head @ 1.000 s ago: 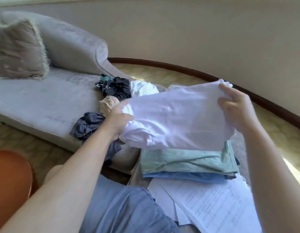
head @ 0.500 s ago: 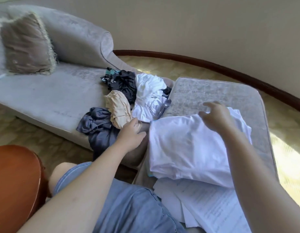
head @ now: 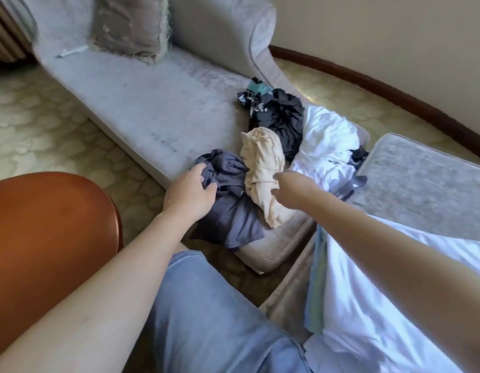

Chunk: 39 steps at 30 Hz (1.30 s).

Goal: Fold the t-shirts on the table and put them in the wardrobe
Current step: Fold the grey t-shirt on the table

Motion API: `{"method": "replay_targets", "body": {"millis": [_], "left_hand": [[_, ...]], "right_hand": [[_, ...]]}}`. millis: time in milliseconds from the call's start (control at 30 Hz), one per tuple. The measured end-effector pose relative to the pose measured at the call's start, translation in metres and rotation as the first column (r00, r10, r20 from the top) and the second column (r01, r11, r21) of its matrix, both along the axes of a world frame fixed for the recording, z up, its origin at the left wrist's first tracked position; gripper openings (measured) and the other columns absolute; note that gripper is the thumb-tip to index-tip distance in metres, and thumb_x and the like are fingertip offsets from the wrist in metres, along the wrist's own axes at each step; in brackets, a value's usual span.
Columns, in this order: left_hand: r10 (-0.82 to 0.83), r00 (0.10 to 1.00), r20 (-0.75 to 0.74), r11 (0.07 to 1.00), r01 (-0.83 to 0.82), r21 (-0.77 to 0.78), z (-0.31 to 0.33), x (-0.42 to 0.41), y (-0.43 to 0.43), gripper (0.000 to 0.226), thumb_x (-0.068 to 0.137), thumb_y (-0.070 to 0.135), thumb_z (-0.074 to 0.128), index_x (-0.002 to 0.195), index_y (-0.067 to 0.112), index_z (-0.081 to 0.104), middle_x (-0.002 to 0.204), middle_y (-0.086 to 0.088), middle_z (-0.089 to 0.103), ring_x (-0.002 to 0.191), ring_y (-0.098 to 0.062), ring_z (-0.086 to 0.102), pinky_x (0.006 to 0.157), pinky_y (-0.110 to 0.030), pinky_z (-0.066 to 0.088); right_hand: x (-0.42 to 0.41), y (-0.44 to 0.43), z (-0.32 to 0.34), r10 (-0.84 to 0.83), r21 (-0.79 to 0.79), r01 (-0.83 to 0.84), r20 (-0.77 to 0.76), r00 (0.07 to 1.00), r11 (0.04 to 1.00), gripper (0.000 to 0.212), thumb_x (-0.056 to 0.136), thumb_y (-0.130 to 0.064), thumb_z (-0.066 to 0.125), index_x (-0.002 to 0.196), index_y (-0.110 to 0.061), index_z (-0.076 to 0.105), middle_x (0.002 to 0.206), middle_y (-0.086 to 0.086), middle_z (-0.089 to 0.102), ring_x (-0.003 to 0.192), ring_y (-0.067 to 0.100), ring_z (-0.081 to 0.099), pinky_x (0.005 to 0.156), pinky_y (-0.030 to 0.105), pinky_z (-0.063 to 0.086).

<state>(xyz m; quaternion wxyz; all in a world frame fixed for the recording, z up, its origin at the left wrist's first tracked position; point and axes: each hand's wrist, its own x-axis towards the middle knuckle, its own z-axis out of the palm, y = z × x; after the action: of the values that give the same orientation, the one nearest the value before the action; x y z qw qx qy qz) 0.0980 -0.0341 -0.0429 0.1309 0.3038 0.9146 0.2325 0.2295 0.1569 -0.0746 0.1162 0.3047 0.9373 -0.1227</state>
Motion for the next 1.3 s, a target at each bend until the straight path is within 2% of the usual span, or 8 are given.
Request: {"method": "replay_targets", "body": {"millis": [233, 333, 467, 567, 700, 867, 1033, 1300], "left_hand": [[0.069, 0.996, 0.061, 0.996, -0.065, -0.057, -0.035, -0.044, -0.013, 0.054, 0.097, 0.034, 0.052, 0.147, 0.021, 0.038, 0.134, -0.002, 0.057, 0.124, -0.026, 0.05, 0.096, -0.038, 0.042], [0.075, 0.994, 0.082, 0.996, -0.07, -0.061, -0.044, -0.056, -0.017, 0.054, 0.098, 0.034, 0.052, 0.148, 0.021, 0.036, 0.135, -0.002, 0.056, 0.123, -0.025, 0.051, 0.093, -0.037, 0.044], [0.101, 0.989, 0.106, 0.994, -0.096, -0.054, -0.051, -0.068, -0.024, 0.054, 0.098, 0.034, 0.052, 0.148, 0.021, 0.036, 0.134, -0.002, 0.056, 0.123, -0.024, 0.051, 0.094, -0.038, 0.045], [0.133, 0.986, 0.105, 0.991, -0.13, -0.036, -0.057, -0.076, -0.033, 0.055, 0.097, 0.037, 0.053, 0.148, 0.023, 0.036, 0.132, 0.0, 0.057, 0.121, -0.023, 0.053, 0.094, -0.039, 0.045], [0.158, 0.984, 0.087, 0.987, -0.154, -0.051, -0.055, -0.082, -0.043, 0.056, 0.097, 0.038, 0.054, 0.147, 0.023, 0.036, 0.132, -0.001, 0.058, 0.12, -0.023, 0.055, 0.092, -0.038, 0.046], [0.15, 0.982, 0.118, 0.989, -0.149, -0.021, -0.047, -0.079, -0.043, 0.056, 0.097, 0.04, 0.053, 0.147, 0.023, 0.036, 0.13, 0.002, 0.058, 0.117, -0.021, 0.056, 0.091, -0.038, 0.047], [0.128, 0.979, 0.158, 0.991, -0.133, 0.021, -0.029, -0.066, -0.045, 0.059, 0.096, 0.041, 0.053, 0.15, 0.024, 0.033, 0.129, 0.004, 0.057, 0.116, -0.02, 0.055, 0.093, -0.037, 0.046], [0.014, 0.977, 0.213, 0.986, -0.049, 0.158, 0.017, -0.047, -0.068, 0.076, 0.094, 0.049, 0.054, 0.155, 0.028, 0.015, 0.157, -0.001, 0.03, 0.142, -0.022, 0.033, 0.113, -0.044, 0.034]], "right_hand": [[-0.07, -0.017, -0.042, 0.128, -0.015, -0.135, -0.224, 0.966, 0.991, 0.03, 0.097, -0.021, 0.047, 0.122, -0.005, 0.054, 0.119, 0.017, 0.054, 0.103, 0.04, 0.058, 0.08, 0.04, 0.048], [-0.094, -0.025, -0.054, 0.056, -0.104, -0.093, -0.316, 0.947, 0.99, 0.051, 0.096, -0.023, 0.051, 0.143, -0.007, 0.037, 0.14, 0.016, 0.041, 0.115, 0.04, 0.054, 0.087, 0.044, 0.049], [-0.129, -0.023, -0.057, -0.076, -0.302, 0.005, -0.225, 0.971, 0.953, 0.082, 0.098, -0.036, 0.052, 0.155, -0.011, -0.003, 0.162, 0.013, 0.004, 0.135, 0.035, 0.04, 0.102, 0.039, 0.039], [-0.146, -0.02, -0.062, -0.173, -0.368, 0.093, -0.191, 0.966, 0.925, 0.084, 0.1, -0.037, 0.049, 0.155, -0.011, -0.009, 0.158, 0.021, 0.014, 0.127, 0.038, 0.046, 0.099, 0.041, 0.042], [-0.146, -0.028, -0.069, -0.212, -0.312, 0.135, -0.23, 0.95, 0.94, 0.076, 0.1, -0.035, 0.048, 0.155, -0.01, 0.002, 0.148, 0.022, 0.03, 0.114, 0.039, 0.054, 0.088, 0.04, 0.046], [-0.132, -0.032, -0.061, -0.155, -0.258, 0.073, -0.315, 0.936, 0.963, 0.046, 0.096, -0.03, 0.053, 0.133, -0.007, 0.04, 0.118, 0.018, 0.058, 0.105, 0.037, 0.058, 0.076, 0.035, 0.043], [-0.114, -0.049, -0.03, -0.182, -0.307, 0.059, -0.392, 0.902, 0.95, 0.05, 0.098, -0.027, 0.052, 0.144, -0.009, 0.041, 0.135, 0.013, 0.057, 0.124, 0.032, 0.051, 0.098, 0.035, 0.042], [-0.092, -0.099, 0.046, -0.231, -0.339, -0.008, -0.657, 0.718, 0.941, 0.041, 0.1, -0.029, 0.052, 0.136, -0.01, 0.053, 0.129, 0.006, 0.062, 0.12, 0.023, 0.054, 0.093, 0.028, 0.04]]}}
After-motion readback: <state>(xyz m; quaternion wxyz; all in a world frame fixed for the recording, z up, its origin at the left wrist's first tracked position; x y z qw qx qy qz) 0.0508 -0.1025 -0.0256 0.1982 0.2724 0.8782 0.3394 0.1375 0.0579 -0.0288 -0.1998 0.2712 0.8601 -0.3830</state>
